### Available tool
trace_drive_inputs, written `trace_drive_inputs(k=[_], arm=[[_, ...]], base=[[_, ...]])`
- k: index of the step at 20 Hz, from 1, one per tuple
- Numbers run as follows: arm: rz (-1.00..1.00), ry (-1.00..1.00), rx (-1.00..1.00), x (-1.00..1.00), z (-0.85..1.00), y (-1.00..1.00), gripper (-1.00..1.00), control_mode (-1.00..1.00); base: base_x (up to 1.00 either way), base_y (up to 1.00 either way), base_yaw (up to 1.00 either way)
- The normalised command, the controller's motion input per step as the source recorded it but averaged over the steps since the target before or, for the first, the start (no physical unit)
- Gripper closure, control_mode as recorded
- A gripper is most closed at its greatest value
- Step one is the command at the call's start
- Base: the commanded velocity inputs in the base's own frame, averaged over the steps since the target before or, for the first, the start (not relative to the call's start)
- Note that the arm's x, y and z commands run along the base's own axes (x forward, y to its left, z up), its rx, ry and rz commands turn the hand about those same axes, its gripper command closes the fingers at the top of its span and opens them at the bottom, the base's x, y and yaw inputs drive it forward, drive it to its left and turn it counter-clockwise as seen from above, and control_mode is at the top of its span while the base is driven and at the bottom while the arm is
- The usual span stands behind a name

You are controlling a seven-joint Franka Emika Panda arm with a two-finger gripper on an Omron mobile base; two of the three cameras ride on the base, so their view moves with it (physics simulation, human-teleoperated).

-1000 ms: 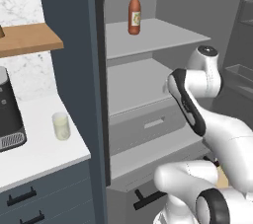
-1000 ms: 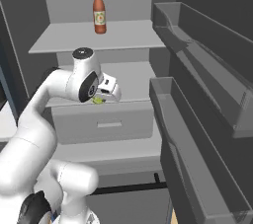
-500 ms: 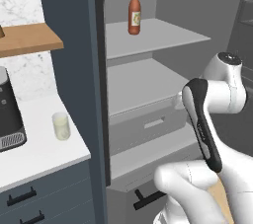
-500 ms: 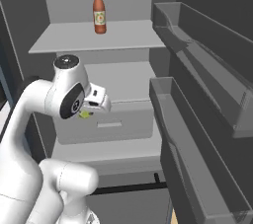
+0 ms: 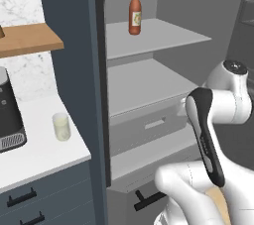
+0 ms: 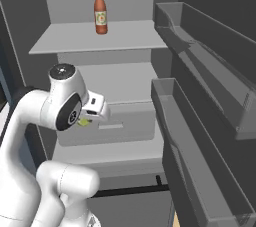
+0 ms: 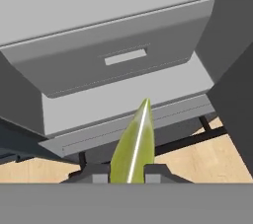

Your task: Grab a lemon wedge from the fridge and one ice cube from the ice bowl, and put them in the glass of lemonade.

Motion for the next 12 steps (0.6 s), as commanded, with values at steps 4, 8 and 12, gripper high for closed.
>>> trace_drive_inputs(k=[4, 8, 12], arm=[[0.00, 0.00, 0.00, -0.21, 0.00, 0.03, 1.00, 1.00], [0.00, 0.00, 0.00, 0.00, 0.00, 0.00, 1.00, 1.00], [0.00, 0.00, 0.00, 0.00, 0.00, 0.00, 1.00, 1.00]], base=[[-0.75, 0.45, 0.00], [-0.99, 1.00, 0.02], [-0.51, 1.00, 0.00]])
